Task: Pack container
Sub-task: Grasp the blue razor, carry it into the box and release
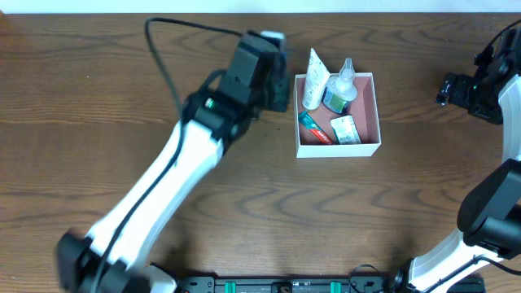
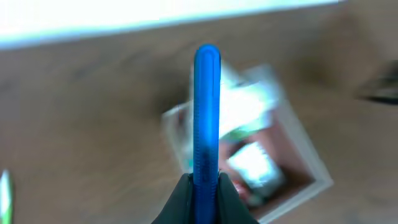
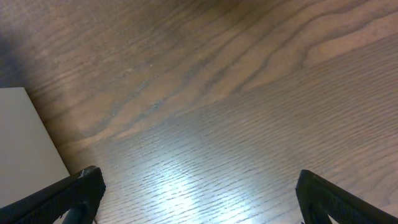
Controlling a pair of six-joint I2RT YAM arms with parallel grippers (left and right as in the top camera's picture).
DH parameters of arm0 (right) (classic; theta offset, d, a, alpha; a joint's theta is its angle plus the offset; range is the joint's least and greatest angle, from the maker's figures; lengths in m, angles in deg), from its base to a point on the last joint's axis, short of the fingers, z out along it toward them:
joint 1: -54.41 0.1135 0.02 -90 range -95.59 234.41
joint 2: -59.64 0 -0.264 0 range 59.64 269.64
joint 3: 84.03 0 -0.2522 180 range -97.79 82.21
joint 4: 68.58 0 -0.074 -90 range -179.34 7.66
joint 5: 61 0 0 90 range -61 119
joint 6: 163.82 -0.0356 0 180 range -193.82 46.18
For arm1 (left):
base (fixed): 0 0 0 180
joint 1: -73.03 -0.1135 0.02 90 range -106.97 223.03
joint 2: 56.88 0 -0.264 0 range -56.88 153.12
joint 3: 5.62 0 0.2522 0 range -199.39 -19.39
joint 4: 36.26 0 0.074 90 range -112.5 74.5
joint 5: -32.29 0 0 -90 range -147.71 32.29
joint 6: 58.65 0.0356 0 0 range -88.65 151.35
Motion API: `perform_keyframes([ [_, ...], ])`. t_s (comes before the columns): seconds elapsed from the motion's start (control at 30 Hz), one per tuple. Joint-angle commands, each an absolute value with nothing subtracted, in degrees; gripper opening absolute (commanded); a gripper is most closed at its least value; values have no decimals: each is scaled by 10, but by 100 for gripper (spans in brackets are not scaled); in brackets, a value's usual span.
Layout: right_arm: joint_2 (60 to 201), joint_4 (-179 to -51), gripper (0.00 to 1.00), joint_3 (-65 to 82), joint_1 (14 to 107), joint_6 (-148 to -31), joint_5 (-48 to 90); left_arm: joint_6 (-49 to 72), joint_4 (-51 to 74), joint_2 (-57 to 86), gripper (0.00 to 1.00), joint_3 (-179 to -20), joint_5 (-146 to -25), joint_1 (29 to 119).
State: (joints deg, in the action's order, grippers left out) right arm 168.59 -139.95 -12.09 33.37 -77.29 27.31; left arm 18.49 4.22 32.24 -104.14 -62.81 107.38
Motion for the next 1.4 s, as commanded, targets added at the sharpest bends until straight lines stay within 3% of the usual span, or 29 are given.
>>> perform_keyframes([
  [0.0,1685,-1399,99,-121,330,-779,272,308,15,305,6,-1042,-654,1137],
  [0.2,1685,-1399,99,-121,330,-779,272,398,-45,354,7,-1040,-610,1207],
  [0.77,1685,-1399,99,-121,330,-779,272,423,-152,553,11,-1040,-537,1208],
  [0.93,1685,-1399,99,-121,330,-779,272,422,-142,564,33,-1040,-534,1208],
  [1.37,1685,-1399,99,-121,330,-779,272,416,-69,485,46,-1040,-512,1208],
])
